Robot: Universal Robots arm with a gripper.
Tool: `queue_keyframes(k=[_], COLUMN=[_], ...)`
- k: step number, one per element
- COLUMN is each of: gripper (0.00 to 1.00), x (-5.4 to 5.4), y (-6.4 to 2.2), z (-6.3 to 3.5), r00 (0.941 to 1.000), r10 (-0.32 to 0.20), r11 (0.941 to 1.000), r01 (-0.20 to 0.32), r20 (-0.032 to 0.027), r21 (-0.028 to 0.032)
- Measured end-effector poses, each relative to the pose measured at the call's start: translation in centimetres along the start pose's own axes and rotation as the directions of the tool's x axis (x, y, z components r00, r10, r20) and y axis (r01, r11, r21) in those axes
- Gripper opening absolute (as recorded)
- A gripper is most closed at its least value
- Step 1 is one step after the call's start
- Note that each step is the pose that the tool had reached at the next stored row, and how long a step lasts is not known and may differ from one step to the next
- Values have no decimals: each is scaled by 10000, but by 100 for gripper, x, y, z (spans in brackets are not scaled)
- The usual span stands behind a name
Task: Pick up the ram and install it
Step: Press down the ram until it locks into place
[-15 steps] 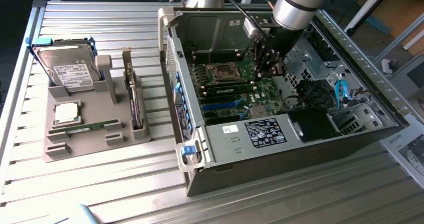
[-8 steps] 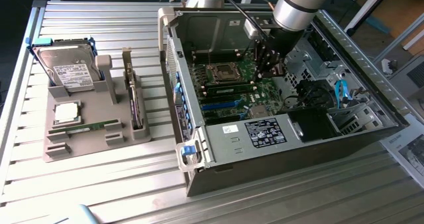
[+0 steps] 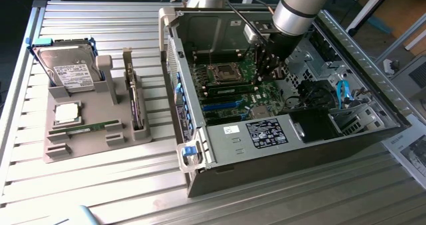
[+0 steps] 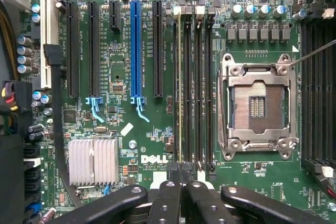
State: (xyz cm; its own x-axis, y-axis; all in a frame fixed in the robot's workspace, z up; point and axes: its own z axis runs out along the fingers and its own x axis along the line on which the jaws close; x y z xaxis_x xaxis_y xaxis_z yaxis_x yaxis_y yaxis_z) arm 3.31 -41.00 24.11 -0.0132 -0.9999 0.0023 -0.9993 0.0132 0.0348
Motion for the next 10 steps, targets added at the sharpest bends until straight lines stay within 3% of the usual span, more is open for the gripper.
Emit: queue_keyframes(k=[10], gripper=[11], x=[-1], y=[-2], z=[53], r00=[10000], r10=[0], r11=[10000], r01=[0], r20=[2], r21=[1])
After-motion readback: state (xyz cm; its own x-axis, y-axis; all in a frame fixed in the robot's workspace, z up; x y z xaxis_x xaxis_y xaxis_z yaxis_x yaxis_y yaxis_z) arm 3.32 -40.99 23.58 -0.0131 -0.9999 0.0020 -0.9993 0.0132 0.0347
